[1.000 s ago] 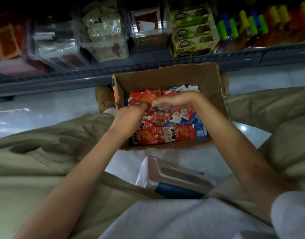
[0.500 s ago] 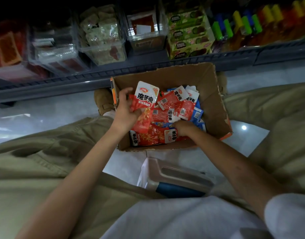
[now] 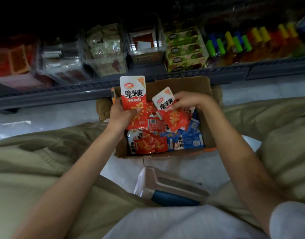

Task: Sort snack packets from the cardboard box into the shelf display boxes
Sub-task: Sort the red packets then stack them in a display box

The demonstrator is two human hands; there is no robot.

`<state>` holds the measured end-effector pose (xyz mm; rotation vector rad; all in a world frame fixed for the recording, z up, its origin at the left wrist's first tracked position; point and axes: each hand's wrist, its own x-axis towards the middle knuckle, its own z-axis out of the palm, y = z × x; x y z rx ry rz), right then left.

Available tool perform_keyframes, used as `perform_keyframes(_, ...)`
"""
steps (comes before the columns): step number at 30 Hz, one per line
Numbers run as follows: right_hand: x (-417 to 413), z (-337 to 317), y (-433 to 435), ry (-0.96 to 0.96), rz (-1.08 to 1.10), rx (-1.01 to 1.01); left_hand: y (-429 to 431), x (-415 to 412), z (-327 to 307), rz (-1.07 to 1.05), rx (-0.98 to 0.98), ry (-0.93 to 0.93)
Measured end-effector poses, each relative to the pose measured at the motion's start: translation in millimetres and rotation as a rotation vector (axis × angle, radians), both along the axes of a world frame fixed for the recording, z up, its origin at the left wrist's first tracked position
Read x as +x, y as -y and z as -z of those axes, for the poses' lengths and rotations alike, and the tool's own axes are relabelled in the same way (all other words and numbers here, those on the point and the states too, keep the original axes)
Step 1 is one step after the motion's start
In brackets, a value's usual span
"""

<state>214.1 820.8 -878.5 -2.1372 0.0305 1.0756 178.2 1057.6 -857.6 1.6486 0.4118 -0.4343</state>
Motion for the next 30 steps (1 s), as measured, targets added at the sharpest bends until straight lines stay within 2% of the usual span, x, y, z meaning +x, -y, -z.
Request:
perform_keyframes(4,5,-77,-8,0.033,0.232,0.461,9,6,-26,-0.034,-0.077,0.058)
perform_keyframes(6,7,-103,-20,0.128,0.287,0.585,18,11,-43,-0.038,-0.101,0.132)
perform_keyframes(10,6,-142,-39,0.389,0.334,0.522,30,14,-81,0.031,-0.142,0.275)
perform_keyframes(12,4,-154,-37,0.425,0.339,0.537,34,12,-96,0.114,-0.147,0.381)
perform_keyframes(15,0,-164,-26,0.44,0.236,0.51,46,9,-114,0.169,-0.227,0.486)
perform_keyframes(20,-2,-177,-9,0.49,0.234,0.57,75,11,-132,0.053,-0.308,0.479)
perform_keyframes(22,-3,-181,-5,0.562,0.252,0.524,86,13,-134,0.066,-0.273,0.575)
perform_keyframes(26,-4,-185,2,0.666,0.251,0.473,98,22,-138,0.091,-0.026,0.755)
perform_keyframes(30,5,-195,7,0.714,0.41,0.529,102,30,-145,0.135,0.002,0.811)
